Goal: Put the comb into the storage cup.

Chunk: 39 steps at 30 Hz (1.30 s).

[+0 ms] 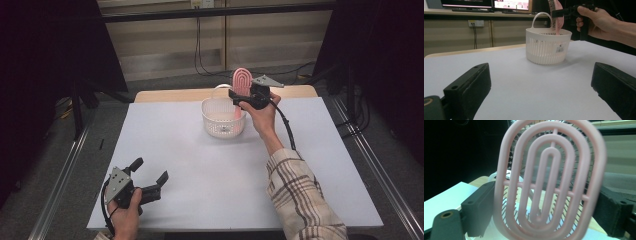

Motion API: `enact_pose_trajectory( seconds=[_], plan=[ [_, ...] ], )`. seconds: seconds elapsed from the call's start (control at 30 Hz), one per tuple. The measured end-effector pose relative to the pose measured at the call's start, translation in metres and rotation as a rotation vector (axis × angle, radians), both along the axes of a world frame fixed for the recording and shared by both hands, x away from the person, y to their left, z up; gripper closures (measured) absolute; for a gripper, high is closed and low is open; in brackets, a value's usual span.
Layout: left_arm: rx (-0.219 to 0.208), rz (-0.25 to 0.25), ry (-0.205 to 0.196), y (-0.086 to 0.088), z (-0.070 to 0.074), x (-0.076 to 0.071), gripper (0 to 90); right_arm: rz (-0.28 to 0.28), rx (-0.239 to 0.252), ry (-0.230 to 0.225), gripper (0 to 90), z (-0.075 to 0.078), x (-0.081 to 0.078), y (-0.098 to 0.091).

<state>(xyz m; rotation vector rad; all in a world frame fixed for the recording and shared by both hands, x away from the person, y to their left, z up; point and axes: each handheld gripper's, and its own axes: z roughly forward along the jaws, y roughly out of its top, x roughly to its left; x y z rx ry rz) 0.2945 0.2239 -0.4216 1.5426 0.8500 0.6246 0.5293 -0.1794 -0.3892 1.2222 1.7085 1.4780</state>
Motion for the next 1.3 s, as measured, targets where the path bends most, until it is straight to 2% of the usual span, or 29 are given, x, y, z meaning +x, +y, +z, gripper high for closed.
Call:
enact_pose_trajectory(
  seconds=[0.87,1.3],
  plan=[
    [-0.004,0.006,-0.006,0.0004,0.0005,-0.0003,2.8,0.009,-0.004,-0.008,15.3,-0.0014,-0.0006,0.0002],
    [0.000,0.006,-0.005,0.0004,0.0005,-0.0001,2.7,0.000,-0.012,-0.009,7.7,0.0012,-0.0029,-0.0062]
  ],
)
